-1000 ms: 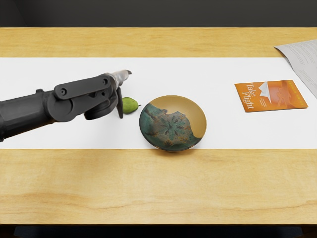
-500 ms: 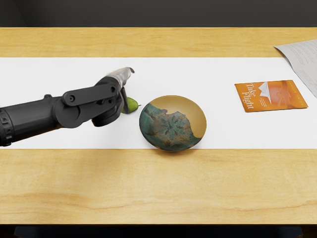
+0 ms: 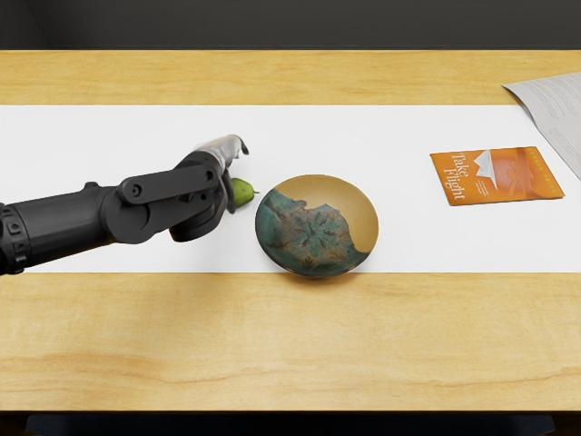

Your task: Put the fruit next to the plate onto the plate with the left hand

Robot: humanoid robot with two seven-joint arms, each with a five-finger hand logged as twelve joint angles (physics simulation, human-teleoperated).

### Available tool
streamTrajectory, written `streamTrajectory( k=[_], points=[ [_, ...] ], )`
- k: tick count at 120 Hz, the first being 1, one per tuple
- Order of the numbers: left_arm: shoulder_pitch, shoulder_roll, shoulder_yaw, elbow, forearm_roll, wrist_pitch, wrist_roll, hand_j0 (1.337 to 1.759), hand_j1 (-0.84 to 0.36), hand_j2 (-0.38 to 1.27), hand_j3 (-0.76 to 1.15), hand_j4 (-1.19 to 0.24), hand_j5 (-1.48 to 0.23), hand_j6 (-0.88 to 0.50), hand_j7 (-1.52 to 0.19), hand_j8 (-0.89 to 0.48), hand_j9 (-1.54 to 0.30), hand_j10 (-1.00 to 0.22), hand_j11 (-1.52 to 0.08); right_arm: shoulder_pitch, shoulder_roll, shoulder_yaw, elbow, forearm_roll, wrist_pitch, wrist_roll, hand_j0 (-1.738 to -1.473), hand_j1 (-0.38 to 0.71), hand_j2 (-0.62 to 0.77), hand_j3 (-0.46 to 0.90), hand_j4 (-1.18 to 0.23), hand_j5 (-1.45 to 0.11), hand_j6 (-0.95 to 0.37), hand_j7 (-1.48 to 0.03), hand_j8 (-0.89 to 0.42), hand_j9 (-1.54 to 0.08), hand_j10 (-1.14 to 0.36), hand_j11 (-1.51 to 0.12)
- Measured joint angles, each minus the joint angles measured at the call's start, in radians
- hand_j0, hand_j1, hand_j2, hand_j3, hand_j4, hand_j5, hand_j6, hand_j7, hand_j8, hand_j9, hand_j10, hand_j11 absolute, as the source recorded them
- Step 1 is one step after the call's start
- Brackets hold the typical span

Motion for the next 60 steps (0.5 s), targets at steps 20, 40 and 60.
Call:
streamTrajectory(
  k=[20,40,60],
  points=[
    [0.000,0.000,0.000,0.000,-0.001,-0.002,0.000,1.658,-0.08,0.14,0.00,-0.38,-0.50,-0.38,-0.50,-0.38,-0.50,-0.38,-0.50,0.000,0.000,0.000,0.000,0.000,0.000,0.000,-1.658,-0.33,0.00,0.00,-0.01,-0.02,-0.01,-0.02,-0.01,-0.02,-0.01,-0.02],
    [0.002,0.000,0.000,-0.001,-0.001,-0.004,0.000,1.657,-0.15,0.13,0.00,-0.43,-0.57,-0.43,-0.57,-0.44,-0.57,-0.44,-0.57,0.000,0.000,0.000,0.000,0.000,0.000,0.000,-1.658,-0.33,0.00,0.00,-0.01,-0.02,-0.01,-0.02,-0.01,-0.02,-0.01,-0.02],
    [0.009,-0.006,0.000,-0.001,-0.002,-0.007,0.000,1.657,-0.20,0.15,0.00,-0.48,-0.63,-0.48,-0.63,-0.48,-0.63,-0.48,-0.63,0.000,0.000,0.000,0.000,0.000,0.000,0.000,-1.658,-0.33,0.00,0.00,-0.01,-0.02,-0.01,-0.02,-0.01,-0.02,-0.01,-0.02]
  ],
)
